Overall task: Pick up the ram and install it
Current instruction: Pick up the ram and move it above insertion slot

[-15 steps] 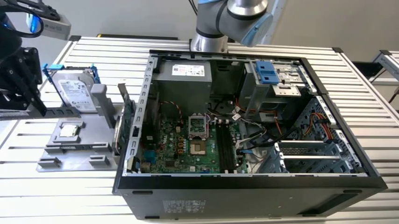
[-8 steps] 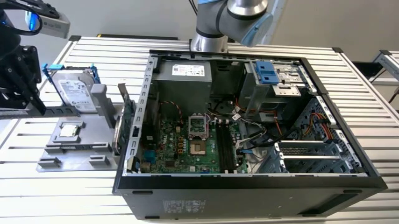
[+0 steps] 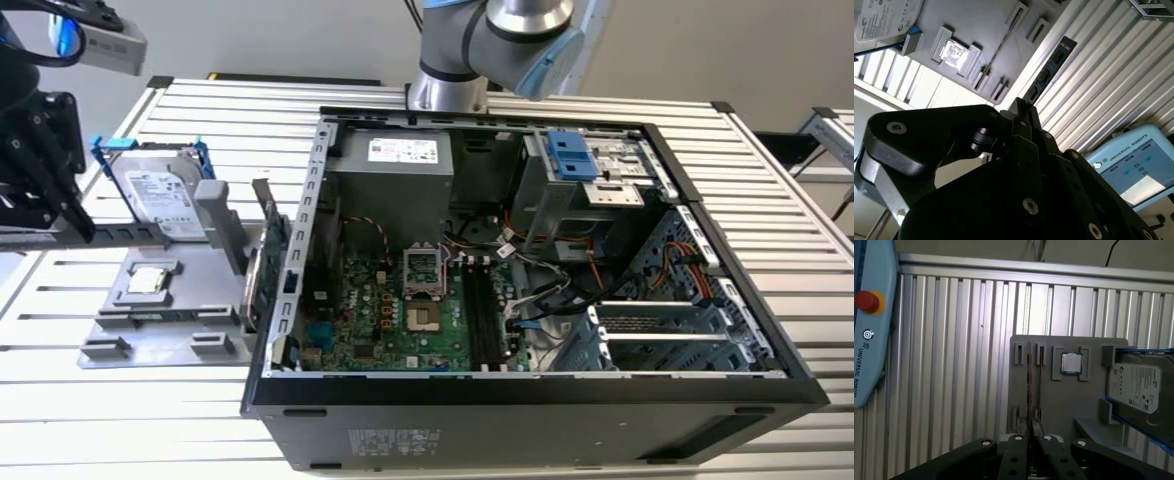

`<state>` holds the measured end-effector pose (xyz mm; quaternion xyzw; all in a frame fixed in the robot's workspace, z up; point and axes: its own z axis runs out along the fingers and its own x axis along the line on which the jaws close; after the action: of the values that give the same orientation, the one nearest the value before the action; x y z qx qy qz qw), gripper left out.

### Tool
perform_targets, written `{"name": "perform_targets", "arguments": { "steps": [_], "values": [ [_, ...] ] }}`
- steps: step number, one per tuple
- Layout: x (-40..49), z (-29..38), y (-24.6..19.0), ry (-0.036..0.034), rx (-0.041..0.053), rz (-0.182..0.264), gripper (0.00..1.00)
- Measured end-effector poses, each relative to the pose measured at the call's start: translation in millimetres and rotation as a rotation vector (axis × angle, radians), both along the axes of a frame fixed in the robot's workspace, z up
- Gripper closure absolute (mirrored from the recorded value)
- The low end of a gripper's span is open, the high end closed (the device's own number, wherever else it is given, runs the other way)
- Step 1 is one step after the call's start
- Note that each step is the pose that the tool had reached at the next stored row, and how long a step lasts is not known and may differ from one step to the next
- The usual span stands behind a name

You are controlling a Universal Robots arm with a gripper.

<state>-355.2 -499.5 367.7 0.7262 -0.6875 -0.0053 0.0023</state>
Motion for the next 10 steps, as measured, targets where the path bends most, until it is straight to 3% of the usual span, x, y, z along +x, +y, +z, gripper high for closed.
{"name": "perform_targets", "arguments": {
  "steps": [10],
  "values": [
    [0.0, 4.5, 0.0, 0.0, 0.0001, 0.0, 1.0]
  ]
}}
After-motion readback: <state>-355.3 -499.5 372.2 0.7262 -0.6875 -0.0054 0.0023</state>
